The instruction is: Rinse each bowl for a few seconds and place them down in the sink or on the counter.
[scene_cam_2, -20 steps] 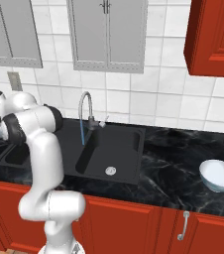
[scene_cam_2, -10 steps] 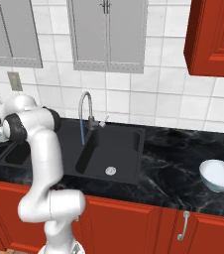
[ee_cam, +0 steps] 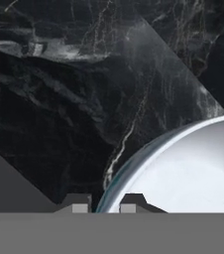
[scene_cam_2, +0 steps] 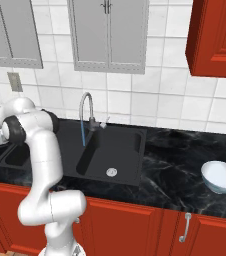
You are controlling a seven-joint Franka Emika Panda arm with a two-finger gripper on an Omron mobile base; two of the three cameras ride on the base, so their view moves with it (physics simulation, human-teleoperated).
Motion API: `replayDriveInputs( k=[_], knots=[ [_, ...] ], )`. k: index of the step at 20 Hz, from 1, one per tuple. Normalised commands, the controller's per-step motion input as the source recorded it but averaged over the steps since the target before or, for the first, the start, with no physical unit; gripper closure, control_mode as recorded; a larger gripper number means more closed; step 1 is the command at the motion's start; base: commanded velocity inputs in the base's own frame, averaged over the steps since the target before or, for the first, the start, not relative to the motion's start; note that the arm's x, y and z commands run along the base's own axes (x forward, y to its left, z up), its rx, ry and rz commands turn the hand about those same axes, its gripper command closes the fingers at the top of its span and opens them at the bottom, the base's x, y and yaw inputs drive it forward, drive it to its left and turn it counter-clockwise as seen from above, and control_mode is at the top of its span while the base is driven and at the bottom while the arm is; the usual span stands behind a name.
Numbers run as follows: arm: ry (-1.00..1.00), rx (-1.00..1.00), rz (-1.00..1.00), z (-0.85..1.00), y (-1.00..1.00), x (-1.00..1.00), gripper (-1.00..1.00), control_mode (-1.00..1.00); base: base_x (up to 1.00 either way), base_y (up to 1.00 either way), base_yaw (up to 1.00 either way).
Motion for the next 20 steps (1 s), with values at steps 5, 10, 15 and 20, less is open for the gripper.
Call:
replayDriveInputs(
  k=[5, 10, 15, 20],
  knots=[
    [0.00, 0.02, 0.00, -0.24, 0.12, 0.00, -1.00, -1.00, 0.00, 0.00, 0.00],
    [0.00, 0.01, 0.00, -0.07, 0.07, 0.00, -1.00, -1.00, 0.00, 0.00, 0.00],
    [-0.01, 0.00, 0.01, 0.04, 0.00, 0.00, -1.00, -1.00, 0.00, 0.00, 0.00],
    [0.00, 0.00, 0.00, 0.45, 0.00, -0.02, -1.00, -1.00, 0.00, 0.00, 0.00]
  ],
)
